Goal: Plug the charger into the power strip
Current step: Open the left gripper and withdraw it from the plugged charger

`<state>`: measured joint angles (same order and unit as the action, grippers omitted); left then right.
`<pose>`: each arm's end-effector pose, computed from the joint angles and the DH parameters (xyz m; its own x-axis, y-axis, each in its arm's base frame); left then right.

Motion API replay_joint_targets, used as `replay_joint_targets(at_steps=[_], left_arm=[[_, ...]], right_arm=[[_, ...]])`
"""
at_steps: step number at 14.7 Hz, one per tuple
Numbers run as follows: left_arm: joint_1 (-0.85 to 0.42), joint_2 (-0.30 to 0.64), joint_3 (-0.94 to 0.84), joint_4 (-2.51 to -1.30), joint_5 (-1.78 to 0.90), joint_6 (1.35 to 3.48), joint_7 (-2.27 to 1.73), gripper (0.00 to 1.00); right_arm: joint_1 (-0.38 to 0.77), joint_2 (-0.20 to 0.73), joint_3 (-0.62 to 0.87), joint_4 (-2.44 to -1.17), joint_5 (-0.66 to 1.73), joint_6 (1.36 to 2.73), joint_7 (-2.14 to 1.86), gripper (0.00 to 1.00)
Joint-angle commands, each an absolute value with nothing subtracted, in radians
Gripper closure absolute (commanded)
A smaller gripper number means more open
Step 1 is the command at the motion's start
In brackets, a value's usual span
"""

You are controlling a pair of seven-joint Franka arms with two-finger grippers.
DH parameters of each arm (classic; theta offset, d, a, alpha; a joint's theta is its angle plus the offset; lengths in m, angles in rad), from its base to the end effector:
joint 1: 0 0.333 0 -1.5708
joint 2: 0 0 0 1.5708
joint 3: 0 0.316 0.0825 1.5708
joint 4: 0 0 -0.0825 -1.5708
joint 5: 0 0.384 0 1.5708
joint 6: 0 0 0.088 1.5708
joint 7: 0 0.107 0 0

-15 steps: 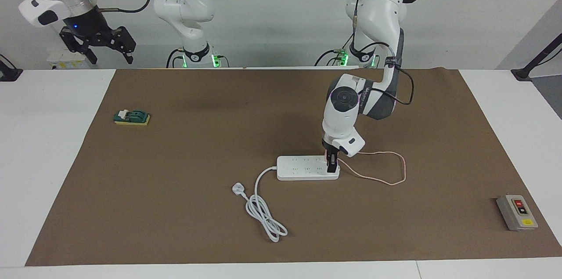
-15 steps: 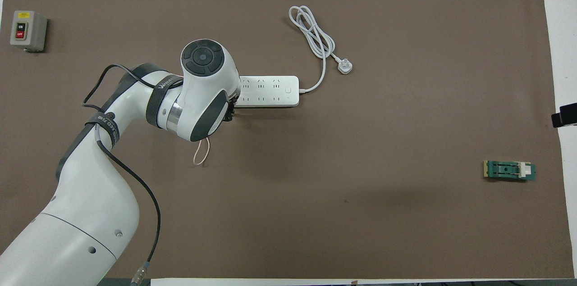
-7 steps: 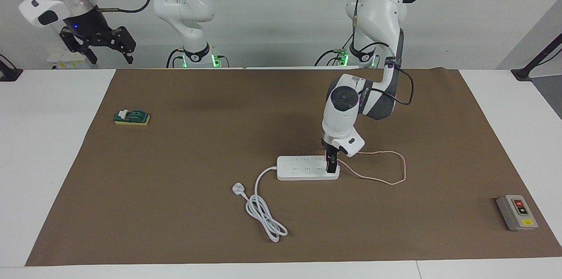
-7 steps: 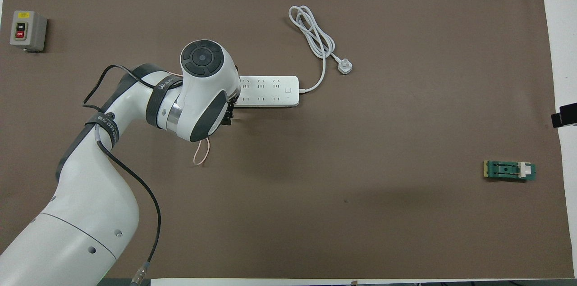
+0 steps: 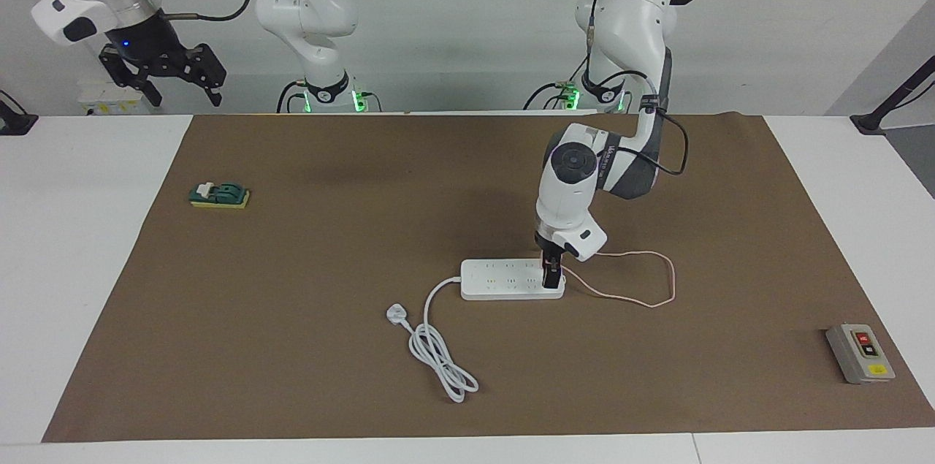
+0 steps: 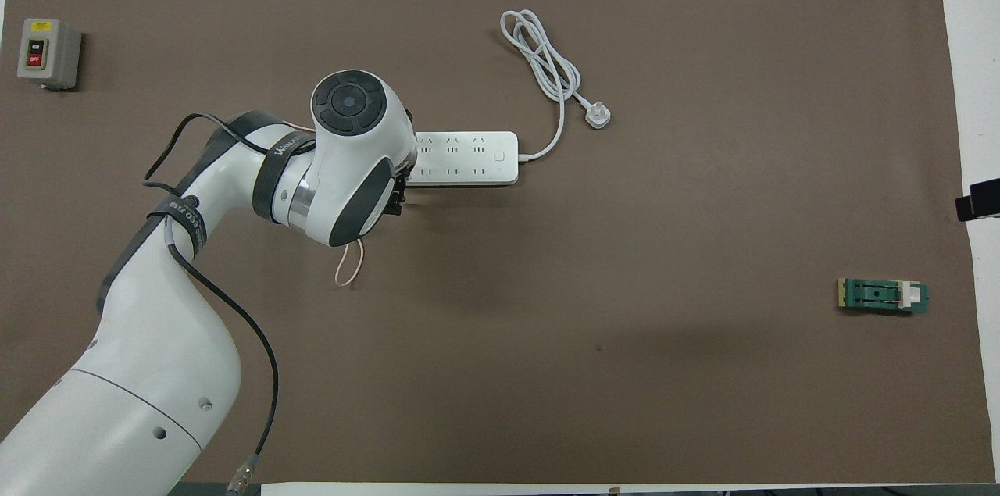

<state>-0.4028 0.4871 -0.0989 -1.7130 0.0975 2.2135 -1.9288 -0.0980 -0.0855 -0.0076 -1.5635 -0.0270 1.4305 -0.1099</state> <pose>0.5915 -0.3133 0.3099 0.1882 0.9818 0.0251 0.9817 -0.1888 0.0263 0.5095 -0.0574 0.6616 0.9987 0.0007 -0.0500 0.0017 -0.9998 0.0209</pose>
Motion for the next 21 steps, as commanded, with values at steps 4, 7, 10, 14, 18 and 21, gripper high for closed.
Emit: replay_joint_targets(at_steps=[4, 7, 10, 14, 18, 21], left_arm=[[-0.413, 0.526, -0.091, -1.766, 0.086, 2.266, -1.916, 0.00], [-0.399, 0.486, -0.091, -1.766, 0.086, 2.212, -1.898, 0.00], [-0.385, 0.425, -0.091, -1.766, 0.086, 2.158, -1.868, 0.00], [-0.370, 0.353, -0.094, -1.766, 0.086, 2.117, -1.841, 0.00], [-0.357, 0.287, -0.095, -1.764, 0.086, 2.112, -1.813, 0.00], [-0.344, 0.241, -0.091, -1.746, 0.083, 2.080, -1.699, 0.00]], right_arm=[[-0.115, -0.092, 0.003, -1.563, -0.040, 1.427, -0.129, 0.00], [-0.115, -0.092, 0.003, -1.563, -0.040, 1.427, -0.129, 0.00], [-0.115, -0.092, 0.003, -1.563, -0.040, 1.427, -0.129, 0.00], [-0.115, -0.092, 0.003, -1.565, -0.040, 1.427, -0.129, 0.00], [-0.115, -0.092, 0.003, -1.565, -0.040, 1.427, -0.129, 0.00], [-0.115, -0.092, 0.003, -1.565, -0.040, 1.427, -0.129, 0.00]])
